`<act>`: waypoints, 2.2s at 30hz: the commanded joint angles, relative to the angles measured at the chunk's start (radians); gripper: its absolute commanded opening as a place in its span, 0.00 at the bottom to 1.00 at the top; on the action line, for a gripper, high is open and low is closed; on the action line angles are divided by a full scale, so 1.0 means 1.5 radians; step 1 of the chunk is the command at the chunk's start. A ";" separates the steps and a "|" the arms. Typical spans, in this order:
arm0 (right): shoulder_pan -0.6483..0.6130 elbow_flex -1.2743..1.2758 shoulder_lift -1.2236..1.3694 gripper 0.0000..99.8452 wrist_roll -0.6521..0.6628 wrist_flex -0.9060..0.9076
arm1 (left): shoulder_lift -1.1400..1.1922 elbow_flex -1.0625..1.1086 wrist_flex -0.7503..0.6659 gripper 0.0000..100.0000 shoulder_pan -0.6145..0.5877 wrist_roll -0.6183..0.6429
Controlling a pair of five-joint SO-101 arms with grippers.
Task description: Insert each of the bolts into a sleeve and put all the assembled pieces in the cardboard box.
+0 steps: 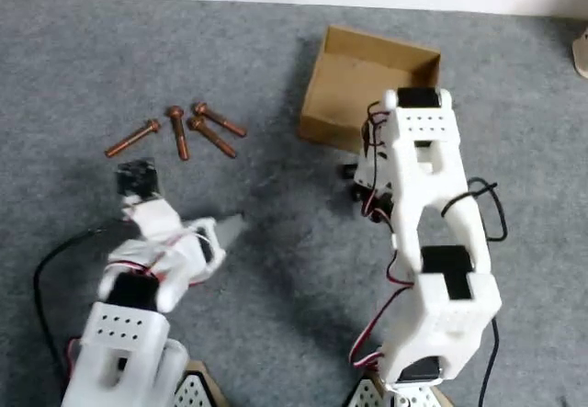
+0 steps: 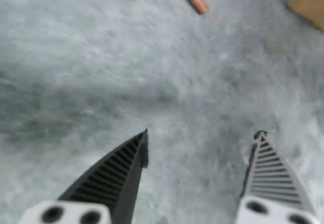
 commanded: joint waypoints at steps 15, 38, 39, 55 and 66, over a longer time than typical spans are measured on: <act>-0.016 0.144 -0.354 0.00 0.134 0.018 | 0.189 -0.262 0.078 0.30 -0.093 -0.003; -0.014 0.302 -0.737 0.00 0.233 0.018 | 0.663 -0.616 0.078 0.30 -0.161 -0.160; -0.014 0.305 -0.751 0.00 0.233 0.018 | 0.683 -0.633 0.079 0.29 -0.161 -0.165; -0.014 0.393 -1.033 0.00 0.233 0.019 | 0.971 -0.952 0.096 0.06 -0.157 -0.173; -0.014 0.485 -1.166 0.00 0.260 0.018 | 1.152 -1.124 0.136 0.09 -0.137 -0.170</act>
